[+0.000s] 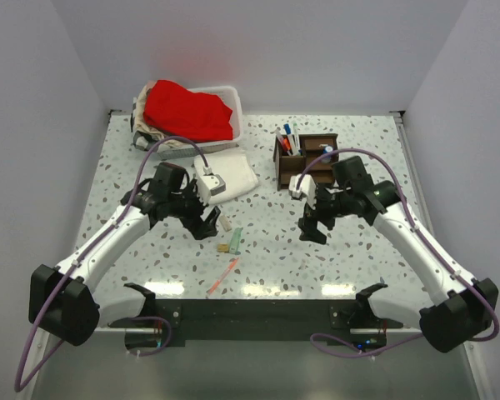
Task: Sort the stationery into containers
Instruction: Pick up the stationery from the center of the board.
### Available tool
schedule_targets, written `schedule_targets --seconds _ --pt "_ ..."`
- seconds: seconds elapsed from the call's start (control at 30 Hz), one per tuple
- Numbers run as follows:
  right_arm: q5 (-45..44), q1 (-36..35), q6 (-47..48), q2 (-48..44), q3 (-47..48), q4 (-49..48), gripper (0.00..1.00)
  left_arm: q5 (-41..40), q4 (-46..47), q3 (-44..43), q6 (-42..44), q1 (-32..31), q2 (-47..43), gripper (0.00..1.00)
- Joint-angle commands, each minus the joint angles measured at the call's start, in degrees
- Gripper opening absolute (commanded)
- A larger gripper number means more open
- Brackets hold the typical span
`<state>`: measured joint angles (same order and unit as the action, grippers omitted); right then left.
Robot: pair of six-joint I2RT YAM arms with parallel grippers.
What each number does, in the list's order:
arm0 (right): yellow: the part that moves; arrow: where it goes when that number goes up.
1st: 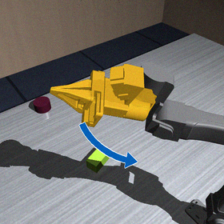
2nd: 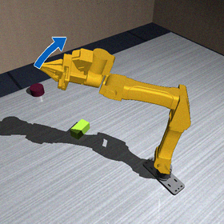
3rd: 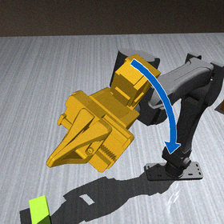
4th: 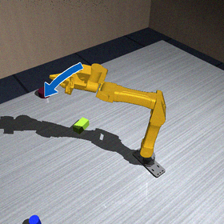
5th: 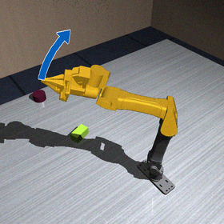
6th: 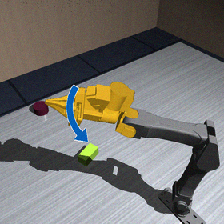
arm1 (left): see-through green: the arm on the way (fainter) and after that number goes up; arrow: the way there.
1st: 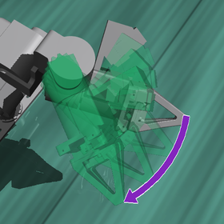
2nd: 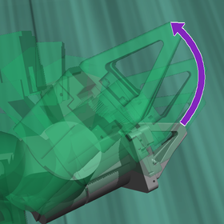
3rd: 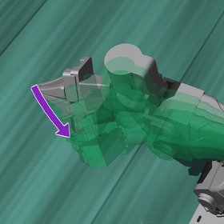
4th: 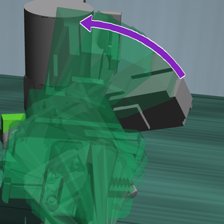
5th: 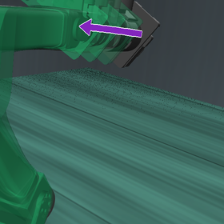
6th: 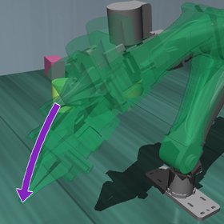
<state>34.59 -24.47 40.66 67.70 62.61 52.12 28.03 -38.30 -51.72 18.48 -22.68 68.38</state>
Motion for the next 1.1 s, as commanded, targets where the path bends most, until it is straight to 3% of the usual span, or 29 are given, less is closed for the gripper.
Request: schedule_targets --seconds 0.0,0.13,0.3,0.47,0.6,0.8,0.87,1.0,1.07 --pt "-4.6 -2.7 14.5 -7.1 -7.0 3.3 0.91 -0.1 2.3 0.7 -6.3 -0.5 1.1 0.82" --pt "-6.3 -3.1 18.0 -9.7 -11.2 0.8 0.92 -2.2 3.4 1.1 -9.3 -1.1 2.5 0.8" --pt "-6.0 -3.8 16.7 -4.0 -10.1 -3.9 0.91 -8.1 6.2 2.6 -8.4 -1.1 3.9 0.79" --pt "-5.7 -4.2 11.6 2.1 -9.7 -10.9 0.9 -5.7 8.1 1.7 -12.6 -1.1 7.6 0.75" --pt "-5.2 -4.2 8.5 2.1 -9.9 -13.3 0.9 -2.1 10.5 0.9 -16.8 -1.1 12.0 0.77" --pt "-5.7 -4.1 7.1 0.9 -10.3 -13.6 0.9 -4.6 13.1 -0.1 -18.0 -1.2 15.0 0.73" --pt "-5.1 -4.2 8.5 0.8 -10.5 -12.6 0.88 -5.8 12.9 -0.7 -17.5 -1.2 15.4 0.74" --pt "-2.0 -6.5 23.0 2.7 -8.7 -10.6 0.87 -12.6 8.1 -5.0 -14.4 -0.1 12.1 0.77" --pt "-0.8 -8.0 30.3 8.5 -3.7 -7.9 0.9 -11.5 7.0 -5.1 -14.3 5.1 9.9 0.81"
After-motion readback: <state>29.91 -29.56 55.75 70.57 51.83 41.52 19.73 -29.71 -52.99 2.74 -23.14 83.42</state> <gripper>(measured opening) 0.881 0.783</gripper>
